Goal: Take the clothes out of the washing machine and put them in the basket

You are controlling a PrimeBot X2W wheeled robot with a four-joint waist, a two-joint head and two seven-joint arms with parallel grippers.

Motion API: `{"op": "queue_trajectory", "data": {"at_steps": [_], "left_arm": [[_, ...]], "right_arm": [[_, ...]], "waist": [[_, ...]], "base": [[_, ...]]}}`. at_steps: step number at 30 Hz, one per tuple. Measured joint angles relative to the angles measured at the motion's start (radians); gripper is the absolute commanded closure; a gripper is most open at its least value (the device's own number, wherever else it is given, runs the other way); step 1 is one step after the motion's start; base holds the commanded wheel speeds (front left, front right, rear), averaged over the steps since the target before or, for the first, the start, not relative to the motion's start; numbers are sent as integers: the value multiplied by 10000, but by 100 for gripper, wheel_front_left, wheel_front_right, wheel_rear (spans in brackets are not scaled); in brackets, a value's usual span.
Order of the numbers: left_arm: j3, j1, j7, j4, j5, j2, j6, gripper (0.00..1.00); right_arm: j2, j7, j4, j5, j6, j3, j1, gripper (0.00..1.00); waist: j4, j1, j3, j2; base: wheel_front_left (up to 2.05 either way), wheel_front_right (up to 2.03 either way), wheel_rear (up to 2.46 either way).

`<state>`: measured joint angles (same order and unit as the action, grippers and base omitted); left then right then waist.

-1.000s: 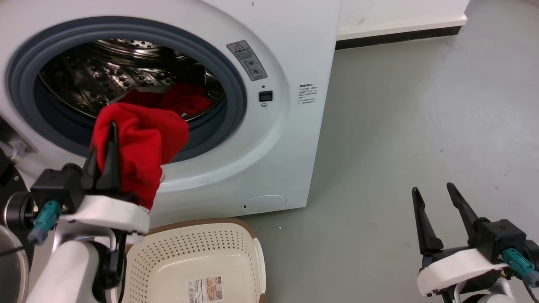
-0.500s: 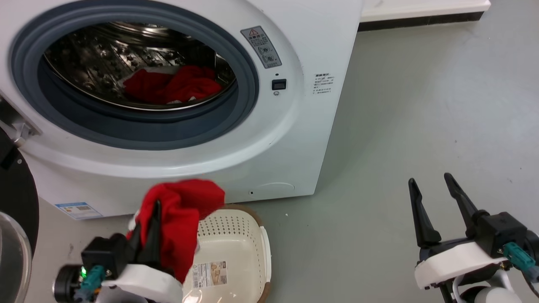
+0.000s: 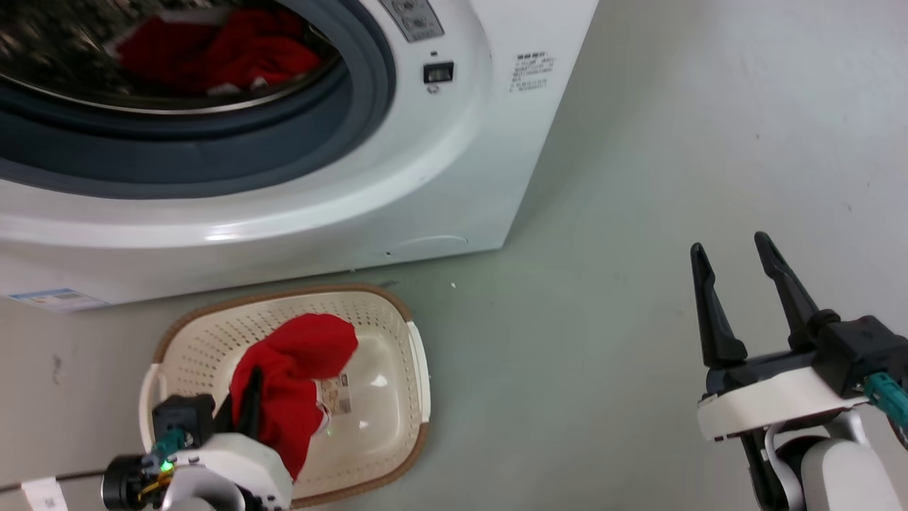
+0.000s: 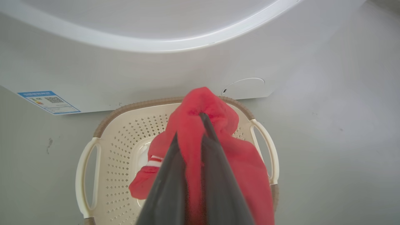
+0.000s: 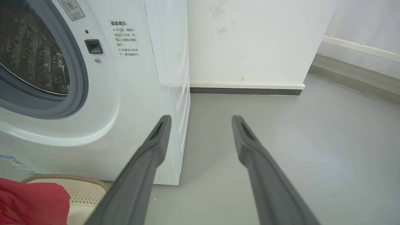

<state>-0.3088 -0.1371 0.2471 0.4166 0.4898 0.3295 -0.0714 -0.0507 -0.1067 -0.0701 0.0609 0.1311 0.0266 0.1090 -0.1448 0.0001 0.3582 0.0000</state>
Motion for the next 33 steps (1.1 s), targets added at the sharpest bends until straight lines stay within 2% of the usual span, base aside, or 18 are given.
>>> {"op": "queue_trajectory", "data": {"at_steps": [10,17,24,30,31,32,33], "left_arm": [[151,-2283,44,3664,-17,50,802,100],[65,-3583,-173,5925,42,92,1133,100],[-184,-4450,-472,7511,-25,-38,1361,100],[-339,-4727,-727,8201,-17,-213,1509,100],[-316,-4728,-725,8261,36,-261,1517,91],[-288,-4728,-692,8318,113,-316,1561,56],[-291,-4728,-644,8353,132,-357,1563,0]], "right_arm": [[-4,-483,86,282,0,224,773,0],[-10,-782,219,456,2,447,1179,0],[-6,-972,311,585,0,554,1370,0],[-4,-1058,485,616,2,635,1394,0],[-4,-1091,514,616,0,623,1397,0],[-4,-1103,552,616,0,610,1397,0],[-4,-1124,591,612,0,594,1398,0]], "waist": [[-653,0,1830,0],[-1236,1,2935,0],[-1736,0,3804,0],[-1939,0,3942,0],[-1926,0,3894,0],[-1906,0,3834,0],[-1882,0,3763,0]], "base": [[0,0,0],[0,0,0],[0,0,0],[0,0,0],[0,0,0],[0,0,0],[0,0,0]]}}
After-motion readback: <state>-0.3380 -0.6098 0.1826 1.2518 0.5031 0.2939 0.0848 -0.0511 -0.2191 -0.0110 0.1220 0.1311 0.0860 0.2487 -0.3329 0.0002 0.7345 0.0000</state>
